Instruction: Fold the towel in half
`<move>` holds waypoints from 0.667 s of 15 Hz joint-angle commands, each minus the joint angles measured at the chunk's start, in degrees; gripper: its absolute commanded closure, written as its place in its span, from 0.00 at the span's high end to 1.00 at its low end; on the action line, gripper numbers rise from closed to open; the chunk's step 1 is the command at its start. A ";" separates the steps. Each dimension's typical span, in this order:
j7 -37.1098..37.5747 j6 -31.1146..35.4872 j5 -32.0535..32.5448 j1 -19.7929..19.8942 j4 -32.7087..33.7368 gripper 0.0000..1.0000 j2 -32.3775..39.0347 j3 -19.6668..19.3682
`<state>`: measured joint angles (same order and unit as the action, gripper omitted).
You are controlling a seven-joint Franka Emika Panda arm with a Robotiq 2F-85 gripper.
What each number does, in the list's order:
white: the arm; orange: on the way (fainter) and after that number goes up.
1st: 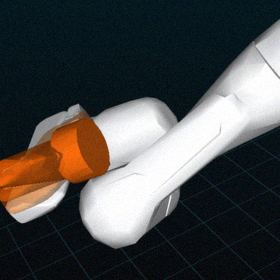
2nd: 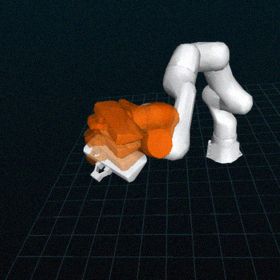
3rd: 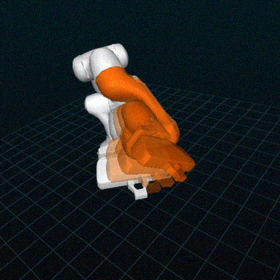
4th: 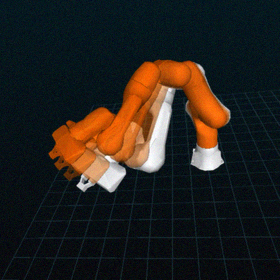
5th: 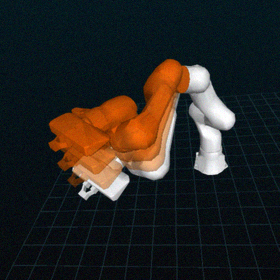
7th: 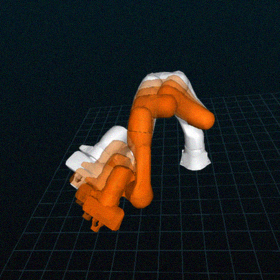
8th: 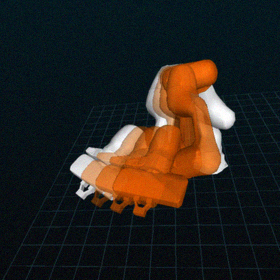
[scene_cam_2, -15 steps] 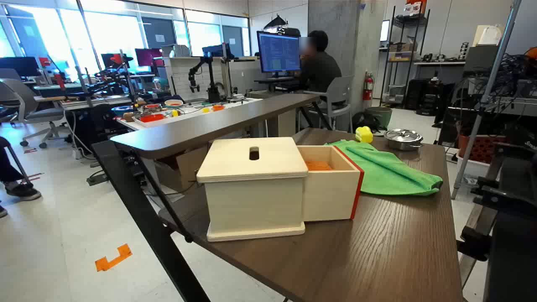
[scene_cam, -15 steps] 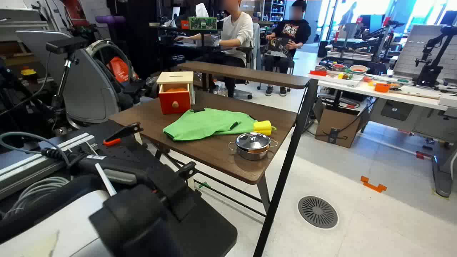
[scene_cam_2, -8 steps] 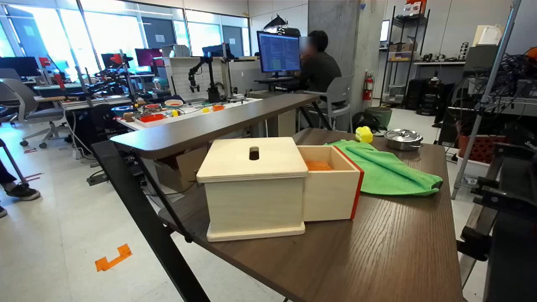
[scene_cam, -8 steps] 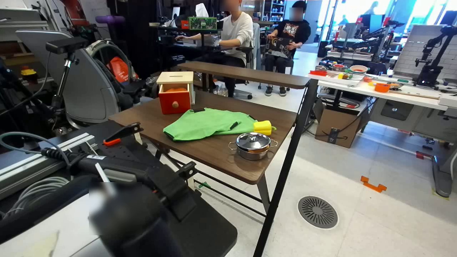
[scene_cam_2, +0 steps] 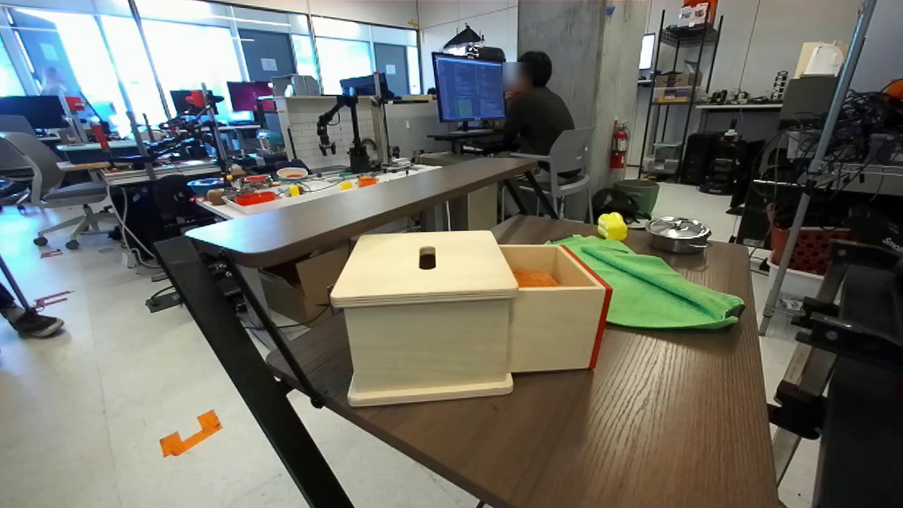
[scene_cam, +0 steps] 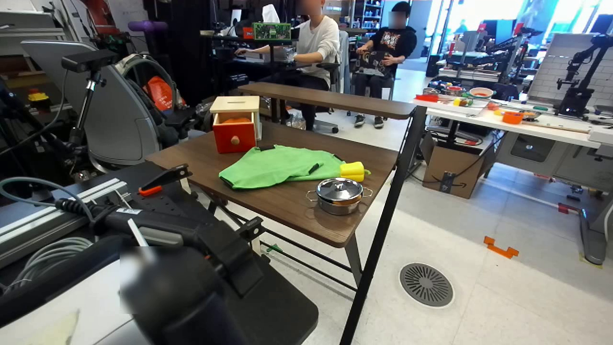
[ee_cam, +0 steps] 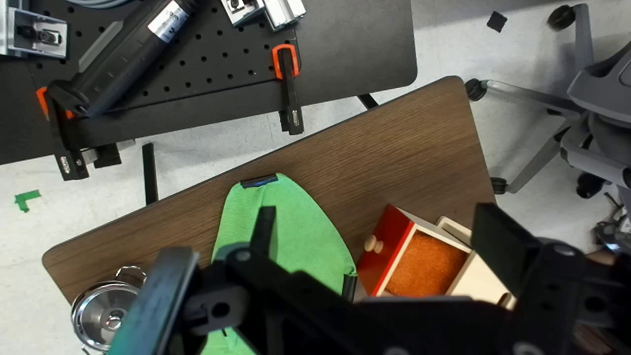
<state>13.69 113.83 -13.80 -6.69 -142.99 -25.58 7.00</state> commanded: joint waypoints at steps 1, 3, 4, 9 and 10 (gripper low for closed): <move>-0.12 -0.14 -0.11 0.33 0.08 1.00 -0.01 0.28; -0.12 -0.14 -0.11 0.33 0.08 1.00 -0.01 0.28; -0.12 -0.14 -0.11 0.33 0.08 1.00 -0.01 0.28; -5.36 5.94 5.94 -0.60 4.17 1.00 11.21 2.99; -5.68 7.62 7.44 -0.70 4.87 1.00 13.53 3.62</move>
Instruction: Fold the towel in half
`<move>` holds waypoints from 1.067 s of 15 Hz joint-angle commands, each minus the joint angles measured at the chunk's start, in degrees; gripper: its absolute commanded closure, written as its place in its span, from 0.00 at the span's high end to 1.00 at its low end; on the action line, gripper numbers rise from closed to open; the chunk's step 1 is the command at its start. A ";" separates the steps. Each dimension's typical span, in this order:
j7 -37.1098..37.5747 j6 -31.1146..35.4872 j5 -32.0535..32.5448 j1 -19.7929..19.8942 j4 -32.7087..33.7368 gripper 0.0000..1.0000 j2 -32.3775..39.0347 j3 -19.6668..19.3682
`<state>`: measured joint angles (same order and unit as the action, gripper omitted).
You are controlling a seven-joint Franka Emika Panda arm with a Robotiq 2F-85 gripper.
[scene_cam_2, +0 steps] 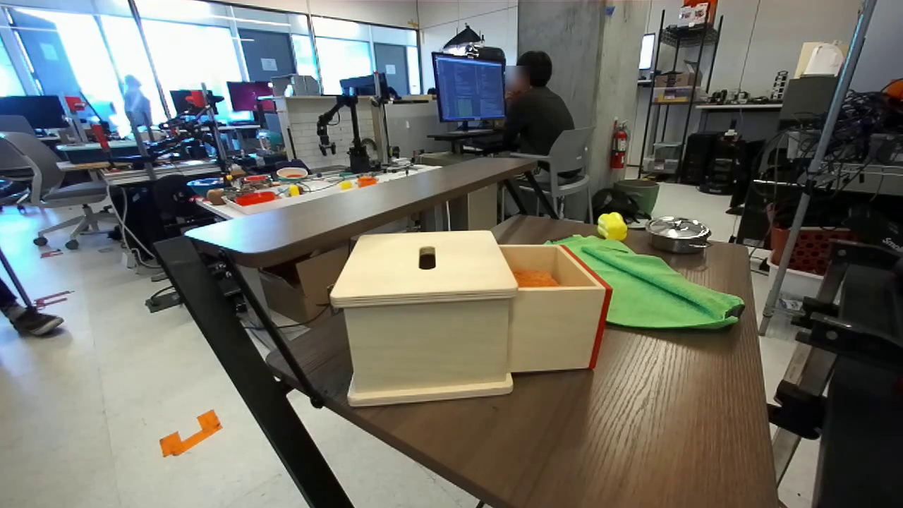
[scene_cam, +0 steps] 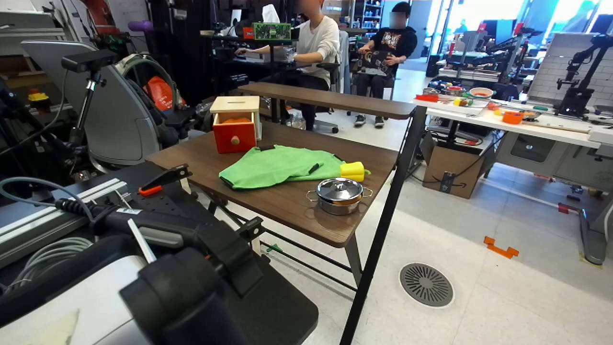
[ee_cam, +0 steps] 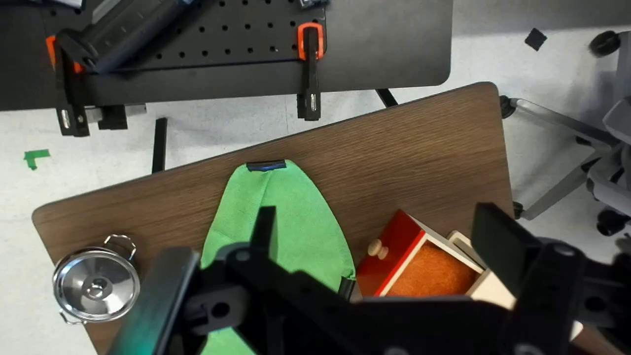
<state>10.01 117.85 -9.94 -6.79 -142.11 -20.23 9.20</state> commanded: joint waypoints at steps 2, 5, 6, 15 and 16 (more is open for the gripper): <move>-1.64 7.45 8.54 -0.83 5.40 1.00 13.07 2.98; 5.98 18.14 20.51 -1.07 6.04 1.00 19.97 5.03; 8.59 22.08 23.78 -1.38 5.94 1.00 21.80 4.86; 11.77 35.32 26.60 -5.67 3.52 1.00 27.72 3.14; 9.73 35.02 24.61 -5.59 3.24 1.00 27.75 3.49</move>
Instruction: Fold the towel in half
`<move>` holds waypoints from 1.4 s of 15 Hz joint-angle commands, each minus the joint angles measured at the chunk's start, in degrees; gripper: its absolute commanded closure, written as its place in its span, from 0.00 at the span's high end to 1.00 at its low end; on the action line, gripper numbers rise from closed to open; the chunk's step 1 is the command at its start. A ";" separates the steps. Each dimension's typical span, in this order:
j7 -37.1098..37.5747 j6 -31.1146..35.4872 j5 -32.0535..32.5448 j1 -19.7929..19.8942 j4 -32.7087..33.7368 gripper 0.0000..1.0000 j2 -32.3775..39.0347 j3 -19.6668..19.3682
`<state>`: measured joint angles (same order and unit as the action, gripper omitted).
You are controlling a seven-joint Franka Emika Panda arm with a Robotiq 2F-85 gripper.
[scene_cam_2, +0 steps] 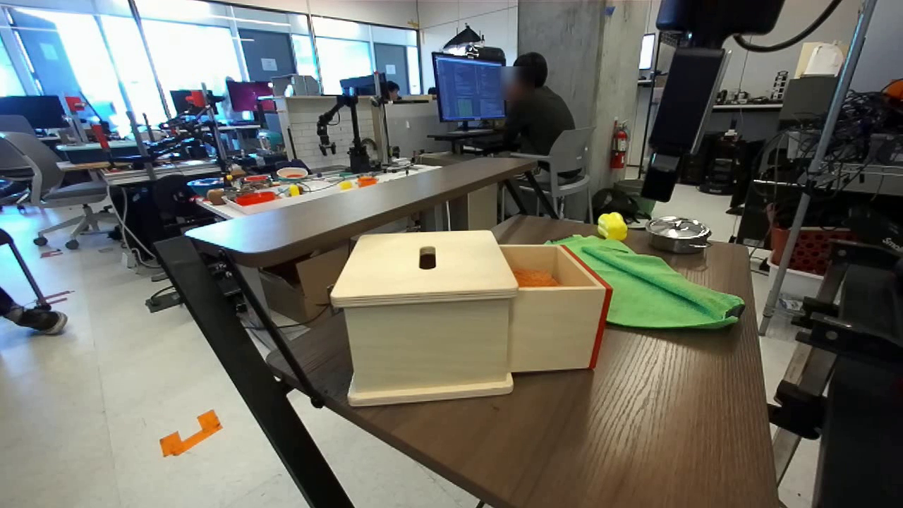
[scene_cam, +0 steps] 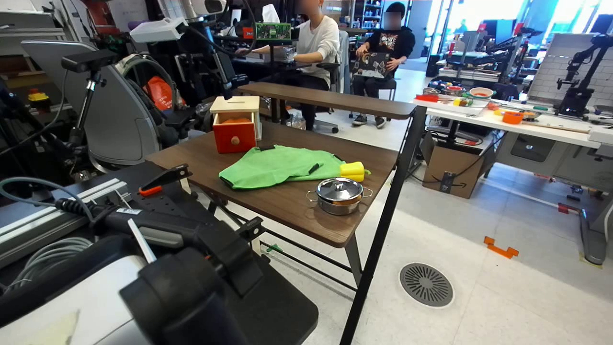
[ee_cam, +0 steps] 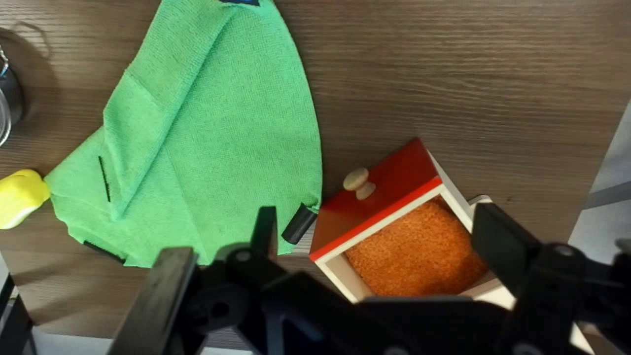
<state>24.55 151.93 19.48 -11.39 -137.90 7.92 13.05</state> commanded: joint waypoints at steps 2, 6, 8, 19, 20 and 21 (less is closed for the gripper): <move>-9.55 -0.58 -8.50 -0.97 -1.72 1.00 -0.72 0.19; -18.31 -2.34 -13.87 -0.59 -3.69 1.00 -0.55 0.61; -21.98 -3.88 -16.32 -0.02 -4.80 1.00 -0.65 0.51; -25.10 -5.34 -16.52 -0.08 -3.79 1.00 1.22 -0.18; -27.72 -5.09 -17.07 0.36 -3.73 1.00 1.75 -0.08; -29.55 -5.25 -16.65 0.67 -3.55 1.00 2.02 -0.27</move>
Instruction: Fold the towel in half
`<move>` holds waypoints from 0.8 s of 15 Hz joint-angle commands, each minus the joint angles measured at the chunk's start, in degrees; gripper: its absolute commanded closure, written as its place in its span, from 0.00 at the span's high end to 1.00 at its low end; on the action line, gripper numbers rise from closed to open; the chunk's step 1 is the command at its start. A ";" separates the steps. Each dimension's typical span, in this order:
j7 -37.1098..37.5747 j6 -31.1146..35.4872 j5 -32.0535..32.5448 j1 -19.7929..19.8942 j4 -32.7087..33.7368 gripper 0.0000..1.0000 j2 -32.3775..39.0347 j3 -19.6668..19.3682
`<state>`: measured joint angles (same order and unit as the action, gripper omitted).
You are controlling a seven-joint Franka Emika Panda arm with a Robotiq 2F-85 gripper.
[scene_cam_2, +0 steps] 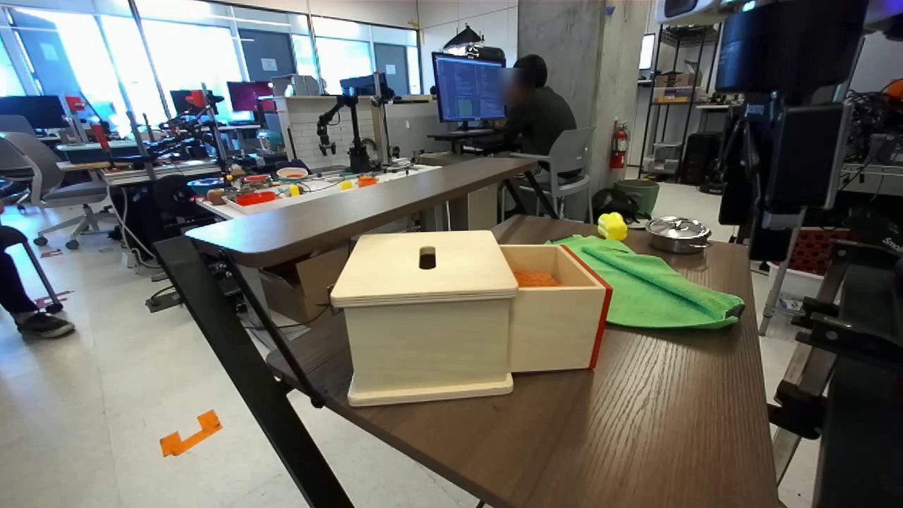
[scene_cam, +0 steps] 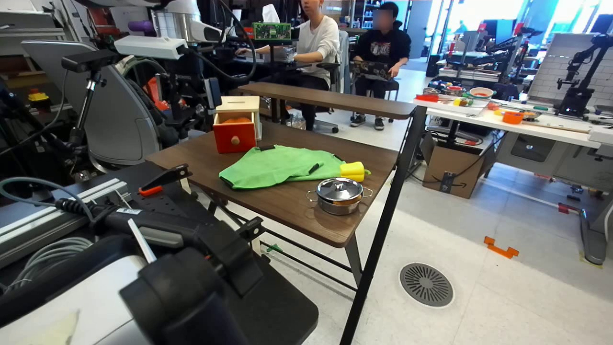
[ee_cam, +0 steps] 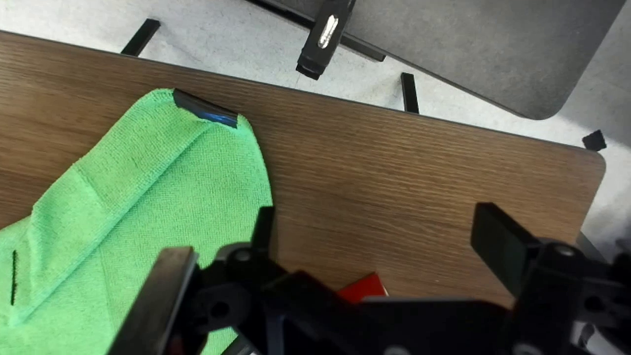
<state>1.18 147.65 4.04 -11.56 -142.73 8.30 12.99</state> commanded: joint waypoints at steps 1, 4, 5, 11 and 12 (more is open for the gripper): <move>-7.70 -0.80 -1.31 1.22 1.21 1.00 1.91 -0.33; -16.71 -1.12 -3.62 3.26 1.40 1.00 2.97 0.11; -17.71 -1.20 -2.70 3.68 1.38 1.00 3.28 -0.45; -19.72 -4.34 2.48 4.91 1.50 1.00 5.29 -2.84; -17.50 -5.64 5.13 4.13 1.69 1.00 5.68 -3.73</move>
<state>-18.28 145.55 4.45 -6.39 -142.38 12.60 11.02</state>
